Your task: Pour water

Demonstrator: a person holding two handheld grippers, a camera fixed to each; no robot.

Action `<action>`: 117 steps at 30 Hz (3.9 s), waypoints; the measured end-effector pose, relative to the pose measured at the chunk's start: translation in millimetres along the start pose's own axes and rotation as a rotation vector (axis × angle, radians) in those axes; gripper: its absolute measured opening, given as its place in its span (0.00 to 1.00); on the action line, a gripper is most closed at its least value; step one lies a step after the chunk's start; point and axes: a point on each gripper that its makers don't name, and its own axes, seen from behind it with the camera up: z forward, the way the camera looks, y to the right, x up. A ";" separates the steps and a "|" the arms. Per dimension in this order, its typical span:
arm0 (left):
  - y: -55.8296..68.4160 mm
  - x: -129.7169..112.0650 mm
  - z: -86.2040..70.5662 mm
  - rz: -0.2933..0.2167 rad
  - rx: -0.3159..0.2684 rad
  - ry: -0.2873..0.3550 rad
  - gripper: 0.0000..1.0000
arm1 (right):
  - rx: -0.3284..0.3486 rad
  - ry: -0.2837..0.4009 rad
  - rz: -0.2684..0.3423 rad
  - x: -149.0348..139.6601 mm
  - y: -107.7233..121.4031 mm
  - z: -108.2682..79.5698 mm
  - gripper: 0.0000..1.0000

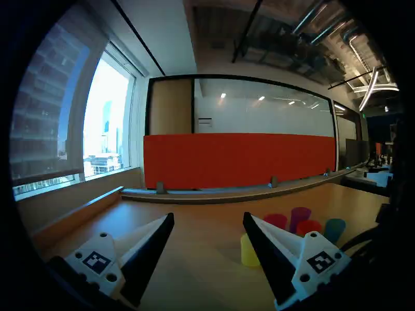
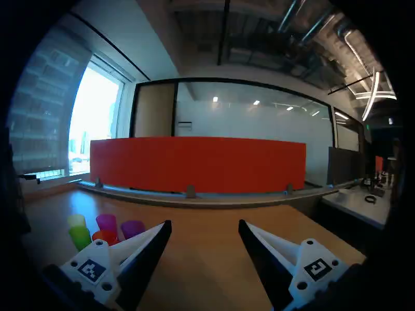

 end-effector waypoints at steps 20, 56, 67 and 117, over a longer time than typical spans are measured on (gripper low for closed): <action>4.6 90.1 16.2 0.063 -0.086 -0.010 0.99 | 0.062 -0.009 0.025 84.5 -0.2 7.2 1.00; 65.8 84.4 6.0 -0.024 -0.459 -0.045 0.99 | 0.588 -0.064 -0.024 104.3 -101.5 -26.4 1.00; 79.7 87.4 -0.1 -0.043 -0.560 -0.036 0.99 | 0.644 -0.072 -0.041 104.3 -112.2 -28.2 1.00; 128.7 -40.5 17.2 0.136 -0.757 -0.308 0.99 | 0.753 -0.347 -0.166 -25.3 -126.4 -22.7 1.00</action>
